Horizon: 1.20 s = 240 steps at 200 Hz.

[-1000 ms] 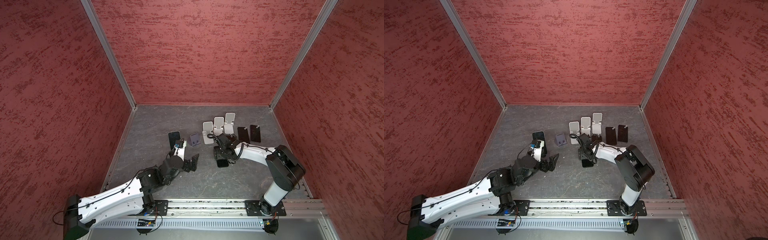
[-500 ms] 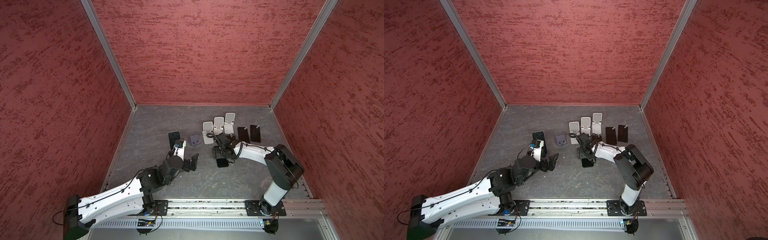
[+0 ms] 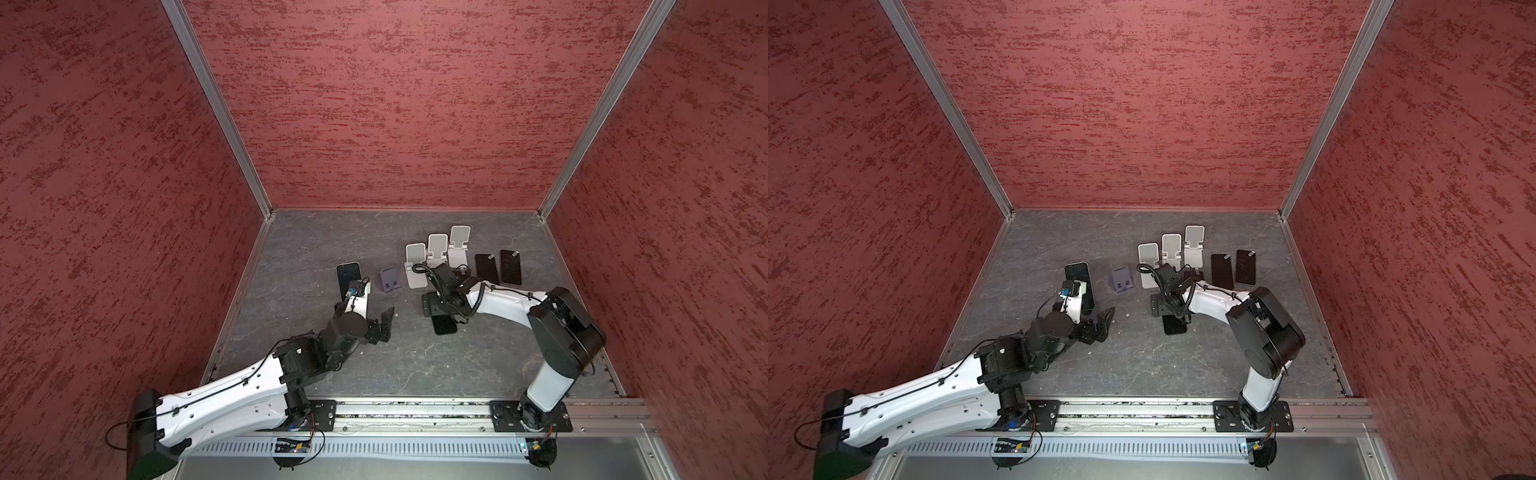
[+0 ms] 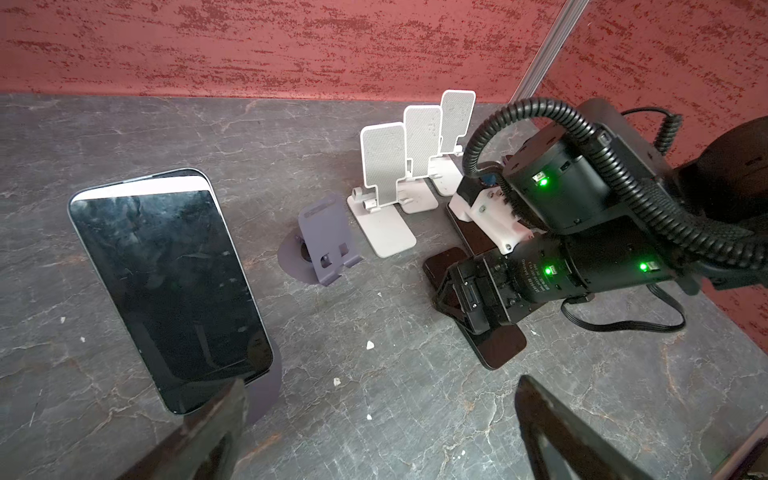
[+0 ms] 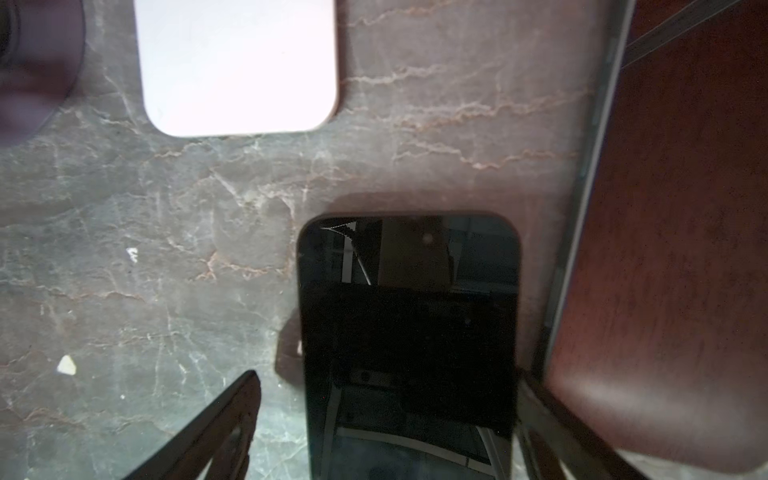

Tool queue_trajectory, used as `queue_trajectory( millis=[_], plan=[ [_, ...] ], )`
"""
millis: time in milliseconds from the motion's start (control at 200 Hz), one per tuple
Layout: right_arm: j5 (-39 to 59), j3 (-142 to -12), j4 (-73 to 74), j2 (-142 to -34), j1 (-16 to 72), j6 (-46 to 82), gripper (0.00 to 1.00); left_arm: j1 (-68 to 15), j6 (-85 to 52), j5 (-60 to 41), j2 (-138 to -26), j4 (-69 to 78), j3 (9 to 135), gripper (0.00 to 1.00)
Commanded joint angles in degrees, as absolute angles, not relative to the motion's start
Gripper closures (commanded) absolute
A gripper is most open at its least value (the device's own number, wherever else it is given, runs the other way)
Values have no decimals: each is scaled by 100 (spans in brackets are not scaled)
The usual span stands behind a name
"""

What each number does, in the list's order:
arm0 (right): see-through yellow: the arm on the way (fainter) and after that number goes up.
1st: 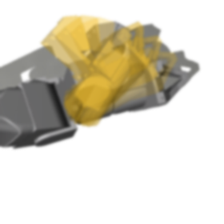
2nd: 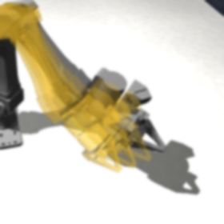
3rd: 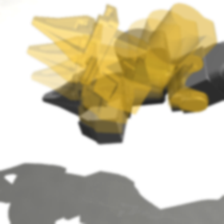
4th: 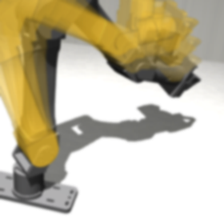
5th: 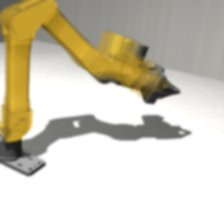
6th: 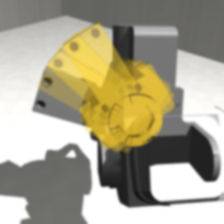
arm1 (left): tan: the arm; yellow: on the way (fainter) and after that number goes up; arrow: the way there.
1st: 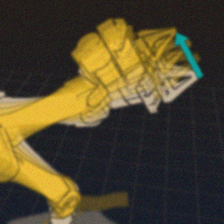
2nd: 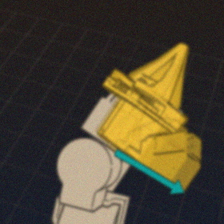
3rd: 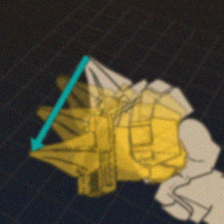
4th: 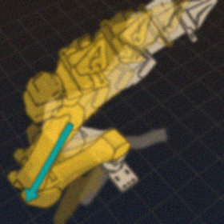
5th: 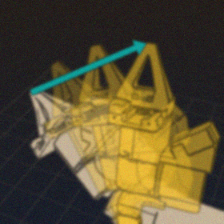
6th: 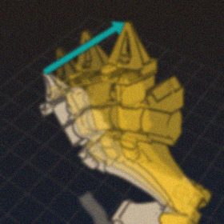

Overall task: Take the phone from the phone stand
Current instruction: 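Open the right gripper and raise it off the flat black phone, then move the left gripper toward the purple-stand phone while the right gripper rises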

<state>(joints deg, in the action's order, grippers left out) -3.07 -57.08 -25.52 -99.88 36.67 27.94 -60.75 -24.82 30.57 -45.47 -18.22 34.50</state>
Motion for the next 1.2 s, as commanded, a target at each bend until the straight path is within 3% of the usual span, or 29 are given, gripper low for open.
queue_trajectory(
  millis=[0,641,1197],
  plan=[
    [-51,-5802,-2561,-9919,3683,2732,5,-6047,-2515,3195,-4583,-1924,3643,0],
    [-472,-5842,-1841,-8735,3683,2180,1,-5951,-3244,3727,-5010,-2849,4182,0],
    [-583,-5739,-1507,-8532,3683,2082,1,-5437,-4156,3745,-5132,-3916,4471,1]
  ],
)
